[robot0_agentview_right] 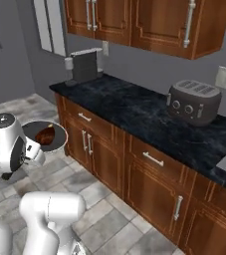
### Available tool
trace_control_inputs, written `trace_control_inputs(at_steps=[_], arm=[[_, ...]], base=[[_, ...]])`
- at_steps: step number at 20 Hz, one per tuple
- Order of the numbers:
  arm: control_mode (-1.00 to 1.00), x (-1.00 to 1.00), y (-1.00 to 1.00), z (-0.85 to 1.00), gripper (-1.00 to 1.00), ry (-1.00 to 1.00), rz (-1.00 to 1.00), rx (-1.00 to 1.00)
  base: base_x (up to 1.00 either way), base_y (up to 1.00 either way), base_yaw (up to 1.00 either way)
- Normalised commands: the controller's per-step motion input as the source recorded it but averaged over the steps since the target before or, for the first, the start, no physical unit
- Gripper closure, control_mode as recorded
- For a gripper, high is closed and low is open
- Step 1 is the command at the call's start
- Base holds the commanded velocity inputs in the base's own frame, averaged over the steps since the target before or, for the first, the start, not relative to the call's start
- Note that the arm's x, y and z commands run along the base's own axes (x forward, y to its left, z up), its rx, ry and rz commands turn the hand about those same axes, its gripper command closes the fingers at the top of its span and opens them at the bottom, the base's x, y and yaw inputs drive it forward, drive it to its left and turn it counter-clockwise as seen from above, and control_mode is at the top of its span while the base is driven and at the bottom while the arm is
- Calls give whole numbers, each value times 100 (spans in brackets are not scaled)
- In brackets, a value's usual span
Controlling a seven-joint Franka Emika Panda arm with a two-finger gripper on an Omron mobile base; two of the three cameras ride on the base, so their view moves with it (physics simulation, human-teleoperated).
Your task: Pick up the pan with the steak in it and place it on the dining table. Then place the steak on the plate.
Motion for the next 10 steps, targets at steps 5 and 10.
trace_control_inputs(at_steps=[5, 10], arm=[[100, 0, 0, 0, 100, 0, 0, 0], [100, 0, 0, 0, 100, 0, 0, 0]], base=[[0, 8, -50], [0, 8, -50]])
